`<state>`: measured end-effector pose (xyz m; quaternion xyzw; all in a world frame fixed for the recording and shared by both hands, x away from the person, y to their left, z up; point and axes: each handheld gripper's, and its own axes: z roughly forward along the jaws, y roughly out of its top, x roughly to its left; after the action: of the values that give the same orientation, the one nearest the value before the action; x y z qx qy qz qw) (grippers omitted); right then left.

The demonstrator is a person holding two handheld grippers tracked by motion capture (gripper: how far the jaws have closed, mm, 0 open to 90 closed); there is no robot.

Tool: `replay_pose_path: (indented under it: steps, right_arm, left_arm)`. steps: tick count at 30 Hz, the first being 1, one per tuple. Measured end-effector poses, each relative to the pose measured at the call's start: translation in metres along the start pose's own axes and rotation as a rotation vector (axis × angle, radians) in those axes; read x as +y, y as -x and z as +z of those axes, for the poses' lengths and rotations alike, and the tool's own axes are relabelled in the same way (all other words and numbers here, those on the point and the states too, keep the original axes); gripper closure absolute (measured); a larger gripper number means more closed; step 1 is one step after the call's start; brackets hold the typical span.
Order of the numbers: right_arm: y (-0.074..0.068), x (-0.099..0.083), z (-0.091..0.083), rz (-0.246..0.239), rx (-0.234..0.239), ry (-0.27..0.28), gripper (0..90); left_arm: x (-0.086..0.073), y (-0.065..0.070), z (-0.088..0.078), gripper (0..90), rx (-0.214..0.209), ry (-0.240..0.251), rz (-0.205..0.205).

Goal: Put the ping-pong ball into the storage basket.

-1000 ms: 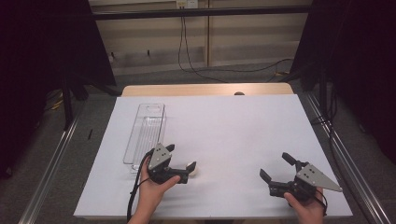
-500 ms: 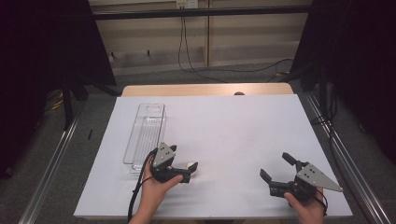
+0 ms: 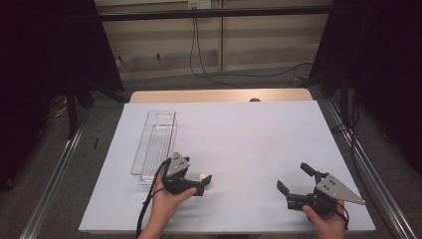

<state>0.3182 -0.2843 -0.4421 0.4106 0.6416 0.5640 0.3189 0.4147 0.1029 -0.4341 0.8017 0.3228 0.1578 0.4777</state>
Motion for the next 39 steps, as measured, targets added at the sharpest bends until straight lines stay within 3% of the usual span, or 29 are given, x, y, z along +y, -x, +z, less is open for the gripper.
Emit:
replay_pose_path:
  steps: [20,39]
  right_arm:
    - [-0.0006,0.0,0.0006,-0.009,0.009,-0.003,1.5]
    - [-0.0018,-0.0001,0.0009,-0.003,0.011,-0.007,1.6]
  left_arm:
    - [-0.0016,0.0001,0.0031,2.1,-0.019,-0.029,-0.011]
    - [-0.003,0.0002,0.0036,2.6,-0.03,-0.107,0.007]
